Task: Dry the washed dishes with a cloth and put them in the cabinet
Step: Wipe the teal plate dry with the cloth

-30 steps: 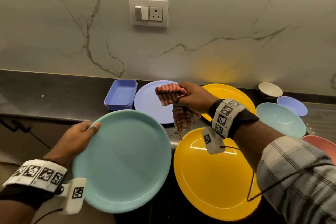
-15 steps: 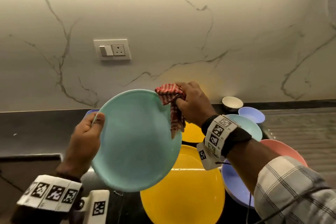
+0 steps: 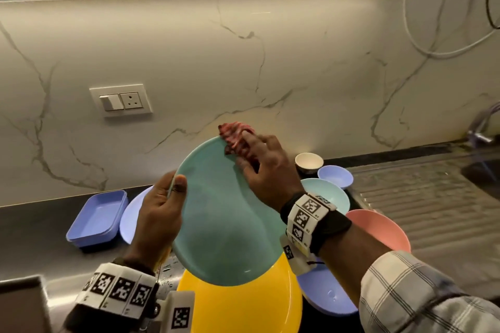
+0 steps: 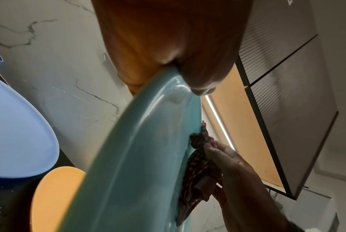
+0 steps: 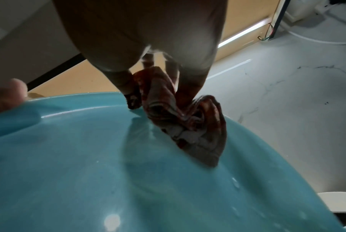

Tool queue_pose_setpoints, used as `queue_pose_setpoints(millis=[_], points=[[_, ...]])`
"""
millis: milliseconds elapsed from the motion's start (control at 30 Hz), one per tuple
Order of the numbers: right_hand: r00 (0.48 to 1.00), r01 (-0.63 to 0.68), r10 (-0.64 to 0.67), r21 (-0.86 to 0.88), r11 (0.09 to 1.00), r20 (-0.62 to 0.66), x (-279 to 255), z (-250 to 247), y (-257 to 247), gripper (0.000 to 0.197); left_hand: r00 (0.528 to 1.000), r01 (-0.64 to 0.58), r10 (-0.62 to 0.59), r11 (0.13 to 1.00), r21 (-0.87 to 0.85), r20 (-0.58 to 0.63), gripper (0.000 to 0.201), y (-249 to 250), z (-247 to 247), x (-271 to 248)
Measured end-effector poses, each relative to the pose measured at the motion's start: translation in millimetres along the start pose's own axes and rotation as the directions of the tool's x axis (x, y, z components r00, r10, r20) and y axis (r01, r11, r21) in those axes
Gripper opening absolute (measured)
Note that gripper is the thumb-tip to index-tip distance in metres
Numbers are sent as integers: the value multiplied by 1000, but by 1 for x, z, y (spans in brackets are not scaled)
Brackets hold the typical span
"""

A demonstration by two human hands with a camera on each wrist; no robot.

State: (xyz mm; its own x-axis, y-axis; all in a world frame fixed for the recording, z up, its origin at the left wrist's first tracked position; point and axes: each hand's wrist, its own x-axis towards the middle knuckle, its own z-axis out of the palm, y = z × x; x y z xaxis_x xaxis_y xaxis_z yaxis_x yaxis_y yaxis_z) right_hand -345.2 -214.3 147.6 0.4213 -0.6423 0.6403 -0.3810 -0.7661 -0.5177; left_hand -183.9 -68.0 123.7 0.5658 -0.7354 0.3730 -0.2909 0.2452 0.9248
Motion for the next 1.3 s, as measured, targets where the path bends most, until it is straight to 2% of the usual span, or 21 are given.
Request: queue_pose_setpoints(millis=[67,200,233,367,467,533,633,733,800,900,1000,1067,1133,1200,1300], points=[[998,48,-46,-57,997,40,-3,1,6,53,1000,6,-6,1000,-25,0,32,1,3,5],[999,-44,44,-81,996,1,2,8,6,52,1000,14,-13,996,-85,17,37,-3,9,14],[999,-33,34,-79,996,8,0,11,1,52,999,13,-10,994,-112,31,39,-4,11,16],[978,196,-184,-133,972,96,-18,24,-17,44,994,-25,50,967,-255,94,43,-2,22,27],[950,304,-281,-207,930,134,-16,20,-11,44,991,-38,73,957,-287,112,47,-3,23,33],[966,257,-244,-267,929,81,-5,12,2,46,994,-24,50,966,-258,94,46,-6,18,33],[997,43,-58,-246,968,-53,8,5,15,47,997,-6,23,968,-252,67,47,-8,14,35],[1000,-16,16,-193,981,-6,8,17,0,50,997,-12,30,972,-236,73,41,-5,20,38],[998,40,-32,-158,987,53,-2,27,-18,50,998,-11,26,973,-230,65,38,-4,26,42],[981,160,-138,-174,972,133,-29,40,-37,51,1000,-2,7,980,-201,21,50,1,29,49],[941,307,-272,-164,938,202,-50,45,-38,50,997,73,-79,975,-211,-19,63,-2,23,49],[909,384,-345,-150,911,233,-54,40,-30,45,995,99,-103,966,-238,-3,67,-7,18,45],[924,345,-307,-148,927,227,-47,31,-23,46,997,78,-78,968,-239,7,52,-11,17,42],[976,190,-177,-101,977,125,-29,21,-13,55,997,69,-72,968,-240,-2,36,-11,15,39],[1000,-25,28,-155,988,14,2,2,4,64,998,66,-66,977,-203,7,36,-11,14,34]])
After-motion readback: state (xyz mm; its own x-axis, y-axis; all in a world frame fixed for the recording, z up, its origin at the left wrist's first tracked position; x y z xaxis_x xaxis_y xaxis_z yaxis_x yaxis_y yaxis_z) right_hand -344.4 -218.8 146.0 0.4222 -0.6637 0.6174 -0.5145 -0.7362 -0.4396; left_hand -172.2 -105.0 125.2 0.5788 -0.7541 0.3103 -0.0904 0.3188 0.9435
